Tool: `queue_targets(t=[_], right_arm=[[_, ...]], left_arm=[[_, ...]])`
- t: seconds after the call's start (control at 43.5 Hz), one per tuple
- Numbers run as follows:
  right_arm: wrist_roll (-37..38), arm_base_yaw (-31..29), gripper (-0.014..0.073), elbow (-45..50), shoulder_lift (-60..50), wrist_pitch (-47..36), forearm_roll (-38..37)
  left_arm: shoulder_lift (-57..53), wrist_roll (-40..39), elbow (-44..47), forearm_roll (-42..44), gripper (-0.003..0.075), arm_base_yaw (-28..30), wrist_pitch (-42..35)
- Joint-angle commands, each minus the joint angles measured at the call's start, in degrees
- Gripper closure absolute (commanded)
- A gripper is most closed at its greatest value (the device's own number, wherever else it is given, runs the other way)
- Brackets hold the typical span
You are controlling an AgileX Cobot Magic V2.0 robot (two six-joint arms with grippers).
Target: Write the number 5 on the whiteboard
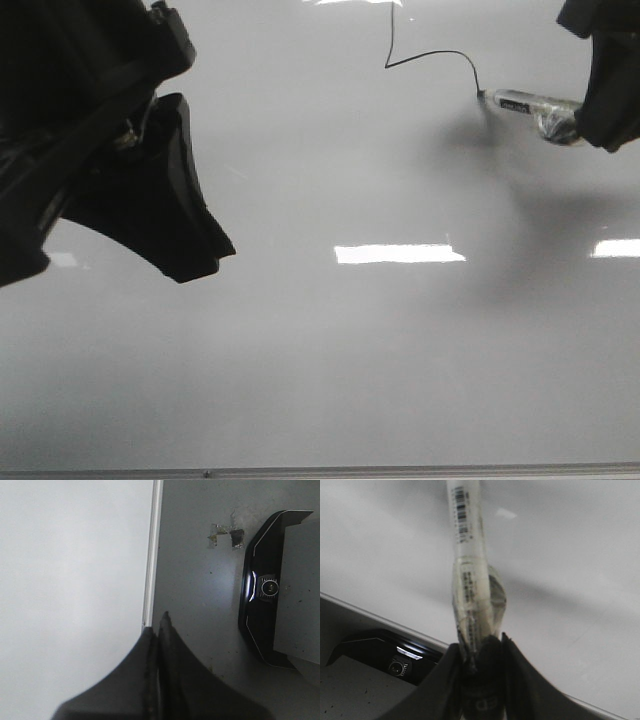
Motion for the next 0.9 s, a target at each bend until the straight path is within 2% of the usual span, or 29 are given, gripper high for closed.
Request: queue_targets(t=[0.0,0.368,0.598,0.874], right_arm=[[0.5,0.7,0.0655,0.2,-1.9,-2.3,0.3],[0.6,12.0,0.0655,-1.2,3.8,-5.9,2.9],[1.1,11.0,0.0655,-7.0,-4.4,-6.3,1.7],[1.5,7.2,0.0655,-17.8,1.2,-3.9,1.6]], left_arm=[[-2.0,-0.6,-1.8,-0.9,0.0741,-0.4,-1.7],[-2.0,-0.6,-1.8,-0.9,0.0741,-0.4,-1.5],[-2.0,-0.6,-1.8,-0.9,0.0741,-0.4,-1.5],[-2.0,-0.6,-1.8,-0.9,0.0741,-0.4,-1.6]])
